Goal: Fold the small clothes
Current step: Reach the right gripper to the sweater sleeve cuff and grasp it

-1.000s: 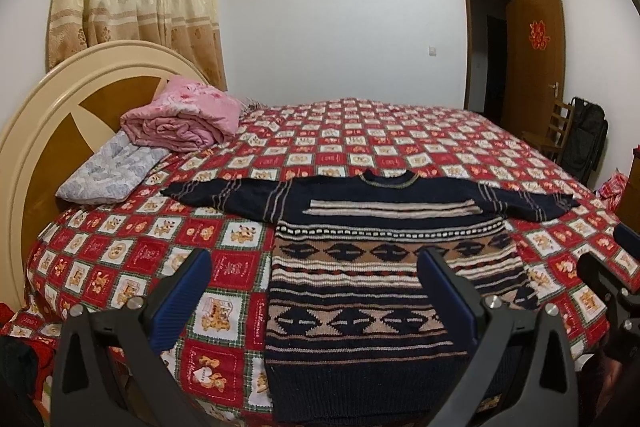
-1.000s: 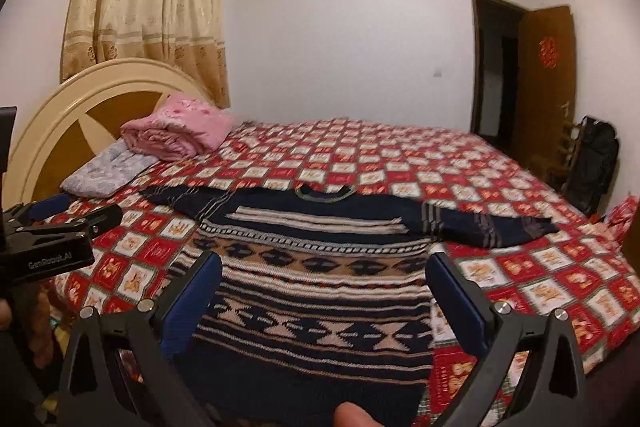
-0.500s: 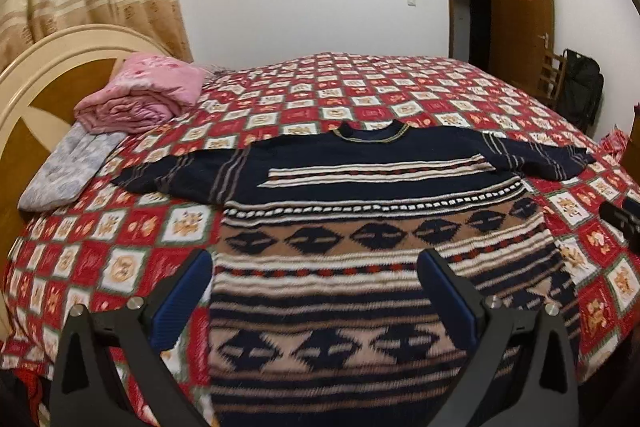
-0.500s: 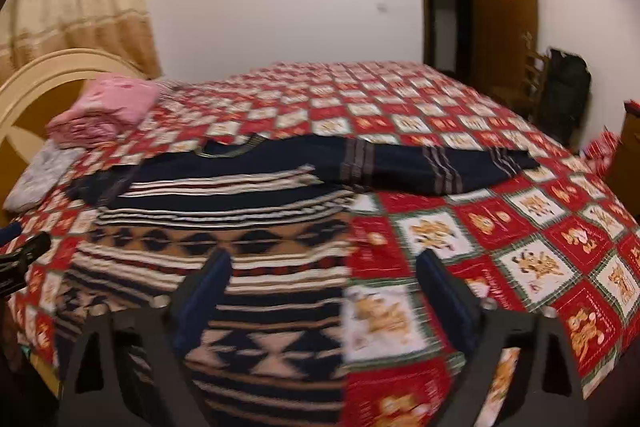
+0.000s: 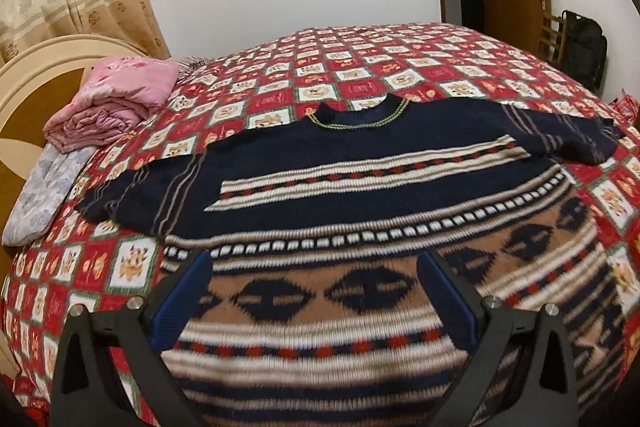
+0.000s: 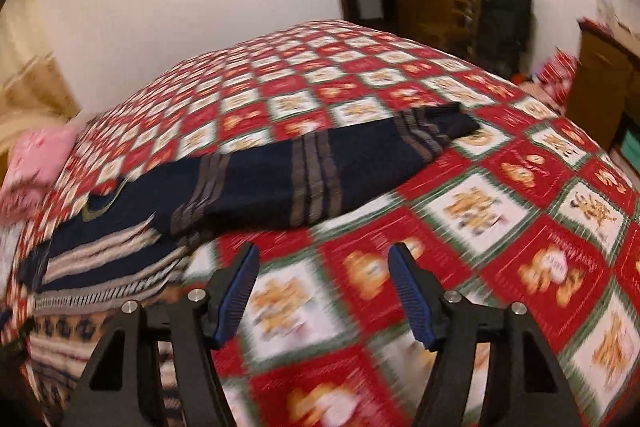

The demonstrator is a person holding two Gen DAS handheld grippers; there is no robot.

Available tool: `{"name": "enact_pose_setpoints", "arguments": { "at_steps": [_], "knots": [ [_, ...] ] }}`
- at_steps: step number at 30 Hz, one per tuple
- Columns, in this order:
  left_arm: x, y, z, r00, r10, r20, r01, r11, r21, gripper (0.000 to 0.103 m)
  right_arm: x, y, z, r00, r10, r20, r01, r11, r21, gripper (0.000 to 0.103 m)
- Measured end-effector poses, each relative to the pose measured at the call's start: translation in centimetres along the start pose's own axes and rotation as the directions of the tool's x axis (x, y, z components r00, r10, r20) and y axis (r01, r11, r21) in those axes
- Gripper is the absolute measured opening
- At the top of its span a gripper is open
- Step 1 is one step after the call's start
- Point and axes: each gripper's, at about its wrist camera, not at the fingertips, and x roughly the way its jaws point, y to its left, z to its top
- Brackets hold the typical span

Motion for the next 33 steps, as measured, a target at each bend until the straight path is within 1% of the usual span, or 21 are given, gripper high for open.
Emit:
{"name": "enact_pose_setpoints", "arguments": {
  "at_steps": [2, 5, 10, 15, 21, 22, 23, 24, 25, 26, 27, 28, 31, 33],
  "knots": [
    [1.1, 0.1, 0.7, 1.0, -0.003, -0.01, 0.003, 1.0, -0.011, 0.103, 1.2, -2.1, 1.6, 1.0, -0.026, -0.004, 0.027, 0.999, 0.04, 0.061],
    [2.0, 0.4, 1.2, 1.0, -0.009, -0.009, 0.009, 0.999, -0.035, 0.103, 3.3, -5.2, 3.8, 0.997, -0.073, -0.018, 0.075, 0.992, 0.105, 0.053],
    [3.7, -0.1, 2.0, 1.0, 0.0, -0.018, 0.0, 1.0, -0.028, 0.103, 7.1, -9.9, 6.9, 0.993, -0.115, -0.033, 0.119, 0.966, 0.23, 0.051],
    [5.4, -0.4, 3.1, 0.999, 0.015, -0.03, -0.016, 0.999, -0.027, 0.103, 10.6, -12.0, 8.6, 0.989, -0.132, -0.06, 0.144, 0.945, 0.295, 0.051],
    [6.5, -1.0, 3.6, 0.999, 0.011, -0.045, -0.012, 0.999, -0.03, 0.103, 14.2, -13.1, 10.0, 0.988, -0.133, -0.084, 0.153, 0.932, 0.328, 0.05],
    [6.5, -1.3, 3.5, 0.999, 0.007, -0.047, -0.009, 1.0, -0.026, 0.103, 14.7, -13.2, 10.2, 0.987, -0.139, -0.085, 0.159, 0.931, 0.328, 0.043],
    [6.6, -1.5, 3.5, 0.999, 0.004, -0.048, -0.005, 1.0, -0.022, 0.103, 15.0, -13.4, 10.3, 0.986, -0.142, -0.087, 0.163, 0.93, 0.329, 0.039],
    [6.7, -1.7, 3.4, 0.999, 0.001, -0.052, -0.002, 1.0, -0.017, 0.103, 15.4, -13.7, 10.3, 0.985, -0.145, -0.091, 0.167, 0.926, 0.339, 0.032],
    [6.8, -1.9, 3.4, 0.998, 0.0, -0.055, 0.0, 1.0, -0.011, 0.103, 15.6, -14.0, 10.3, 0.985, -0.146, -0.092, 0.169, 0.923, 0.345, 0.022],
    [6.8, -2.1, 3.3, 0.998, -0.003, -0.058, 0.003, 1.0, -0.007, 0.103, 15.8, -14.3, 10.3, 0.987, -0.135, -0.09, 0.158, 0.924, 0.347, 0.02],
    [6.9, -2.2, 3.2, 0.998, -0.009, -0.06, 0.008, 1.0, -0.004, 0.103, 15.9, -14.4, 10.3, 0.99, -0.115, -0.084, 0.138, 0.927, 0.35, 0.013],
    [7.0, -2.3, 3.2, 0.998, -0.014, -0.063, 0.014, 1.0, -0.002, 0.103, 15.8, -14.3, 10.4, 0.992, -0.1, -0.079, 0.121, 0.931, 0.345, 0.009],
    [7.3, -2.4, 3.3, 0.997, -0.031, -0.072, 0.031, 1.0, -0.004, 0.103, 15.0, -13.1, 10.8, 0.994, -0.094, -0.047, 0.104, 0.948, 0.3, 0.007],
    [7.5, -2.3, 3.4, 0.995, -0.057, -0.083, 0.056, 0.998, -0.012, 0.103, 14.0, -11.2, 11.2, 0.996, -0.084, -0.008, 0.083, 0.967, 0.242, 0.006]
  ]
}}
